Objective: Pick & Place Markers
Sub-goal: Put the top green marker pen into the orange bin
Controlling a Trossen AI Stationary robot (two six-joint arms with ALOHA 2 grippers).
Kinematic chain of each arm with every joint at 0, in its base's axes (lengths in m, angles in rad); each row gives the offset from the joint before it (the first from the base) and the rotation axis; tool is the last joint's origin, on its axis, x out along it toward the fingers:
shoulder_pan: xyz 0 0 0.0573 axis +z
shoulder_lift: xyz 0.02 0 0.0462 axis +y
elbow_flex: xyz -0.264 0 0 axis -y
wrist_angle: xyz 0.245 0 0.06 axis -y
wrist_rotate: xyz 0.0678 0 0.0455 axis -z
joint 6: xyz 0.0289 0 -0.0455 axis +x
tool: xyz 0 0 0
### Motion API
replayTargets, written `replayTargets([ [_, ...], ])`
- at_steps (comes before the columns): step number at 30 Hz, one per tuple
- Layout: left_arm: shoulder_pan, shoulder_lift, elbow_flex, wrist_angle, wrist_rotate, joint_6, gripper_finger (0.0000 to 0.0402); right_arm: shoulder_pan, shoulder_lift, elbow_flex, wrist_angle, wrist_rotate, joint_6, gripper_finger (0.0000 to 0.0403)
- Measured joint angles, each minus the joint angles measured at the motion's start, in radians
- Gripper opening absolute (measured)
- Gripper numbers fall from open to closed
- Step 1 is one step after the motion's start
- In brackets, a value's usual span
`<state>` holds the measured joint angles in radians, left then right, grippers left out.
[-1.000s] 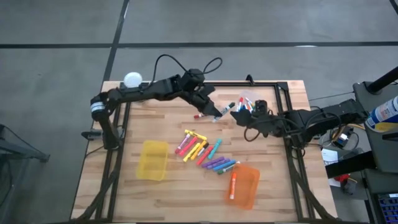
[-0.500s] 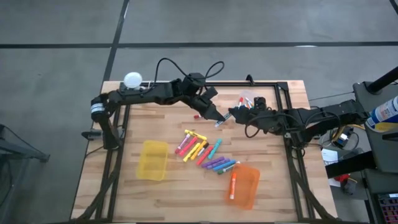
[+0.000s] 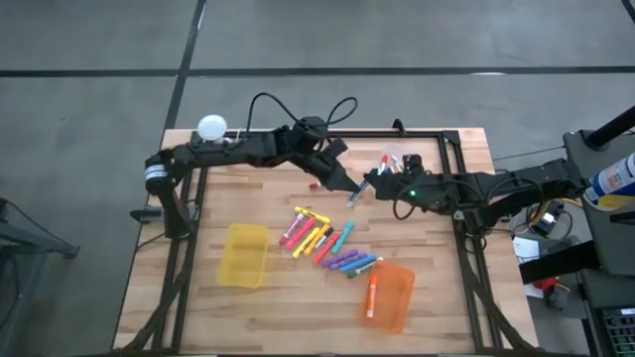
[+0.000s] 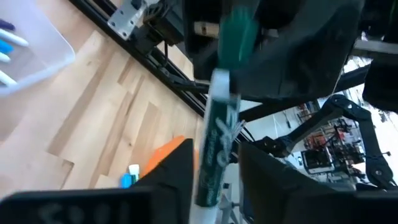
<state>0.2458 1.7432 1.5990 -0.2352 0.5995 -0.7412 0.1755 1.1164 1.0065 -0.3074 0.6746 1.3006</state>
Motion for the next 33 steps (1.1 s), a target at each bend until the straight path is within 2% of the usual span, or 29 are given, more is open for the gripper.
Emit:
replayTargets([
  [6, 0.022, -0.008, 0.0, -0.009, 0.01, 0.016, 0.0195, 0.001, -0.002, 0.0, -0.024, -0.069, 0.019, 0.0057],
  [10, 0.051, -0.029, 0.0, -0.008, 0.009, 0.027, 0.0219, 0.004, -0.002, 0.0, -0.059, -0.164, 0.059, 0.0057],
  [14, 0.066, -0.037, 0.0, -0.019, 0.009, 0.033, 0.0224, 0.021, -0.002, 0.0, -0.114, -0.242, 0.116, 0.0057],
  [17, 0.071, -0.048, 0.0, -0.023, 0.01, 0.038, 0.0224, 0.041, -0.002, 0.0, -0.169, -0.348, 0.172, 0.0057],
  [21, 0.071, -0.055, 0.0, -0.057, 0.01, 0.064, 0.0224, 0.089, -0.002, 0.0, -0.267, -0.5, 0.293, 0.0057],
  [25, 0.071, -0.061, 0.0, -0.08, 0.01, 0.086, 0.0225, 0.168, -0.002, 0.0, -0.371, -0.593, 0.431, 0.0057],
  [33, 0.071, -0.062, 0.0, -0.099, 0.01, 0.108, 0.0225, 0.307, 0.011, -0.013, -0.552, -0.62, 0.702, 0.0057],
])
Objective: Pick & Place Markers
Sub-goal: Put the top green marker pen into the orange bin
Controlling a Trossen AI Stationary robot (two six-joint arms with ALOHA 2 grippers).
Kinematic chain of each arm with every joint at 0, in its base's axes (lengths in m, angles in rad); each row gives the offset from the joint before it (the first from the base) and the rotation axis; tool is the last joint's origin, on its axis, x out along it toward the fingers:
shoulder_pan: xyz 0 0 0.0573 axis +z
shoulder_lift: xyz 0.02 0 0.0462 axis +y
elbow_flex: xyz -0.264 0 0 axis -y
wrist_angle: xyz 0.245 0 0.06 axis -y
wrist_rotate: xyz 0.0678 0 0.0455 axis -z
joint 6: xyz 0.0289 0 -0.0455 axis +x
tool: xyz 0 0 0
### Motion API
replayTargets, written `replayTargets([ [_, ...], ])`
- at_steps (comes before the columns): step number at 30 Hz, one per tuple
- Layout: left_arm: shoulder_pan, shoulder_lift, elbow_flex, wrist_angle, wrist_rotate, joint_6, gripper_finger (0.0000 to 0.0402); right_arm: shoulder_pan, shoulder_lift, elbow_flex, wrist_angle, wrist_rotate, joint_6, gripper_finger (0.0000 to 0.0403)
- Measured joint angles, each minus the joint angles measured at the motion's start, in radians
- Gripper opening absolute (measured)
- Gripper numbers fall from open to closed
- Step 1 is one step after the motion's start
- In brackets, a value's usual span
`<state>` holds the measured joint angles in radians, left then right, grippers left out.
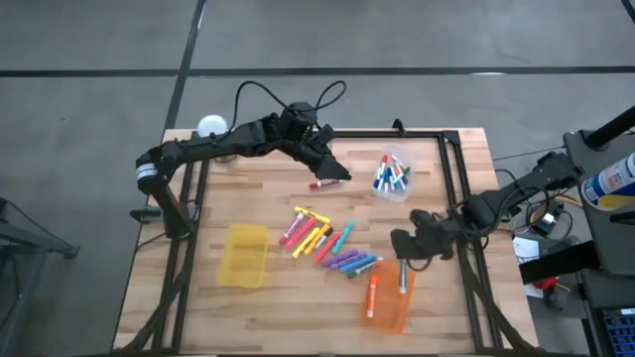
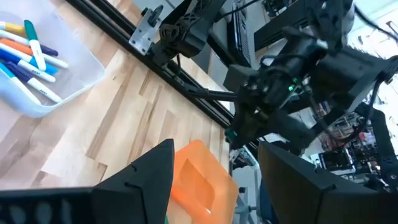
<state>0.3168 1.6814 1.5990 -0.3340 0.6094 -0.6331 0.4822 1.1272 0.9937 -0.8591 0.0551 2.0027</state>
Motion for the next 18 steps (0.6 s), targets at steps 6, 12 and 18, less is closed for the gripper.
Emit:
replayTargets([
  [6, 0.0, 0.0, 0.0, -0.006, 0.0, 0.009, 0.0225, 0.039, 0.084, -0.028, 0.13, -0.002, 0.04, 0.0057],
  [12, 0.001, 0.0, 0.0, -0.01, 0.0, 0.009, 0.0225, 0.057, 0.243, -0.03, 0.226, -0.083, 0.041, 0.0057],
  [18, 0.001, 0.0, 0.0, -0.025, 0.0, 0.024, 0.0225, 0.064, 0.375, -0.033, 0.248, -0.187, 0.012, 0.0057],
])
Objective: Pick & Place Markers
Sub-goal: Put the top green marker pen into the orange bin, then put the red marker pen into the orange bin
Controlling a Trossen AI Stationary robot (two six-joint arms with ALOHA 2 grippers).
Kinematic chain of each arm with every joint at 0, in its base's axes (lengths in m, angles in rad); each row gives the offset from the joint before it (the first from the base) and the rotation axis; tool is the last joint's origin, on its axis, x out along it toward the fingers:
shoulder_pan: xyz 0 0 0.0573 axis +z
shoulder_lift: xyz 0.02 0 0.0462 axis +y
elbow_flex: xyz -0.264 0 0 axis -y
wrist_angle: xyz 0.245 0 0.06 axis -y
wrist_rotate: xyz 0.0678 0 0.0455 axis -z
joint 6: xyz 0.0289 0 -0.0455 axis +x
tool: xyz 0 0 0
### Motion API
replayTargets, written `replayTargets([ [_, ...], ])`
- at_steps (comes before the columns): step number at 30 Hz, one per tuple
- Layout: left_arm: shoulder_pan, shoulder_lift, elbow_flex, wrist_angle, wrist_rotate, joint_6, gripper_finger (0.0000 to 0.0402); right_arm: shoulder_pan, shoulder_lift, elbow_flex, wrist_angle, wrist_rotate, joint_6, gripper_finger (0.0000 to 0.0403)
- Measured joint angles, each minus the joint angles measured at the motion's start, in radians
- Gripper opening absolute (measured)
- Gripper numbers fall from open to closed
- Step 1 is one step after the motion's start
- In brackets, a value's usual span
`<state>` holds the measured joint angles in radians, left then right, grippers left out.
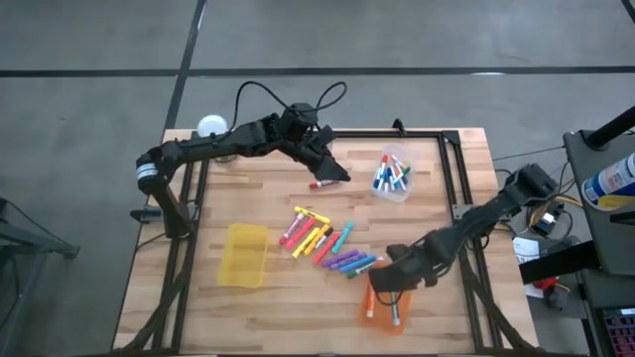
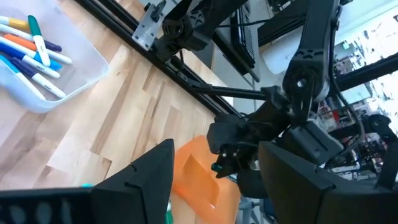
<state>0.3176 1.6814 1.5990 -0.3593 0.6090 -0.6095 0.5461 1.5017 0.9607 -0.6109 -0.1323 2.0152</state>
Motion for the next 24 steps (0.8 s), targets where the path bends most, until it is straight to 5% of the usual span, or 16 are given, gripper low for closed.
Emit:
replayTargets([
  [7, 0.0, 0.0, 0.0, -0.026, 0.0, 0.012, 0.0225, -0.001, 0.073, -0.001, 0.008, -0.01, -0.01, 0.006],
  [18, 0.002, 0.001, 0.0, -0.076, -0.011, 0.068, 0.0225, -0.001, 0.074, -0.009, 0.018, -0.008, -0.005, 0.0137],
  [24, 0.004, 0.001, 0.0, -0.176, -0.161, 0.241, 0.0225, -0.007, 0.023, 0.032, 0.021, 0.011, -0.111, 0.017],
])
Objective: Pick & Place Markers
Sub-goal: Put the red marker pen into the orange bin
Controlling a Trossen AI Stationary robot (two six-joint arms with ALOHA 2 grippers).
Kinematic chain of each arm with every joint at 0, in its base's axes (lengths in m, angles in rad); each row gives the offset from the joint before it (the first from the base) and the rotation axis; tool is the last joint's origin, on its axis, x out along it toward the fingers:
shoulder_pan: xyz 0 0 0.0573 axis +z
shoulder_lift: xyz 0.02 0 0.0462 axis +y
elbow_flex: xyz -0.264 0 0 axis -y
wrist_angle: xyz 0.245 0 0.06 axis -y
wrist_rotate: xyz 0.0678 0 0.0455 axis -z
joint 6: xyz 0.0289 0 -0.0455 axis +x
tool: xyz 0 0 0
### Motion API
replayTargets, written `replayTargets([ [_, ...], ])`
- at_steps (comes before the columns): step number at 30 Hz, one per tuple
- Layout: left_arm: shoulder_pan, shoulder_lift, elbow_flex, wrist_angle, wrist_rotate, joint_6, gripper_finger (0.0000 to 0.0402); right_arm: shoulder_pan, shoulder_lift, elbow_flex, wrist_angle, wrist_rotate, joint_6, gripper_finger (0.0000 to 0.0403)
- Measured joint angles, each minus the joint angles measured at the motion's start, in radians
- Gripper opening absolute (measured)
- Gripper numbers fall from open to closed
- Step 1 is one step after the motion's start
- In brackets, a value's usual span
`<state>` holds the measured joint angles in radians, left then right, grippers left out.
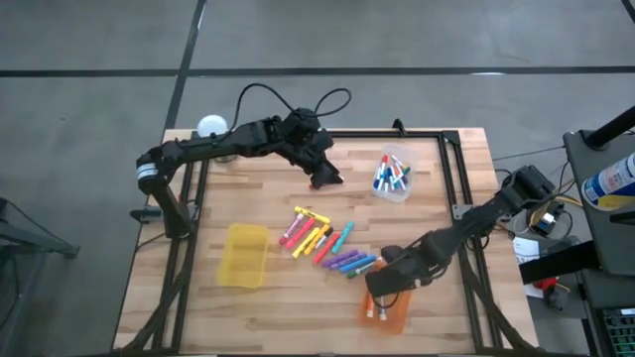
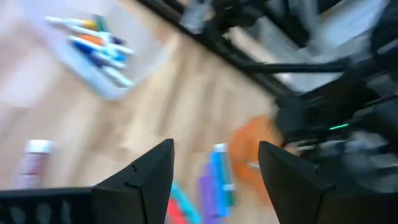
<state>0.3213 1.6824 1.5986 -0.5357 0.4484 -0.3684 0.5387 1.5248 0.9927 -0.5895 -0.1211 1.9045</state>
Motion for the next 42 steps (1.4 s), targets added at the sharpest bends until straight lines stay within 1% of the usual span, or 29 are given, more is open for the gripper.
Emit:
replayTargets([
  [2, 0.004, 0.005, 0.0, -0.023, -0.059, 0.065, 0.0225, -0.006, -0.024, 0.011, -0.002, 0.033, -0.035, 0.0176],
  [7, 0.023, 0.041, 0.0, -0.076, -0.095, 0.158, 0.0225, -0.022, -0.105, 0.012, -0.003, 0.121, -0.057, 0.0179],
  [12, 0.047, 0.109, 0.0, -0.129, -0.206, 0.265, 0.0225, -0.027, -0.199, 0.012, -0.003, 0.214, -0.07, 0.018],
  [16, 0.055, 0.165, 0.0, -0.139, -0.304, 0.371, 0.0225, -0.027, -0.269, 0.012, -0.003, 0.317, -0.1, 0.018],
  [19, 0.062, 0.206, 0.0, -0.142, -0.363, 0.414, 0.0225, -0.027, -0.314, 0.012, -0.003, 0.404, -0.113, 0.018],
  [23, 0.081, 0.264, 0.0, -0.143, -0.377, 0.421, 0.0225, -0.027, -0.354, 0.012, -0.004, 0.493, -0.124, 0.018],
  [27, 0.092, 0.322, 0.0, -0.146, -0.377, 0.463, 0.0225, -0.027, -0.38, 0.012, -0.003, 0.543, -0.125, 0.018],
  [36, 0.096, 0.425, 0.0, -0.149, -0.374, 0.494, 0.0225, -0.039, -0.385, 0.012, -0.003, 0.549, -0.125, 0.018],
  [42, 0.095, 0.453, 0.001, -0.156, -0.374, 0.507, 0.0218, -0.061, -0.385, 0.012, -0.004, 0.55, -0.15, 0.018],
])
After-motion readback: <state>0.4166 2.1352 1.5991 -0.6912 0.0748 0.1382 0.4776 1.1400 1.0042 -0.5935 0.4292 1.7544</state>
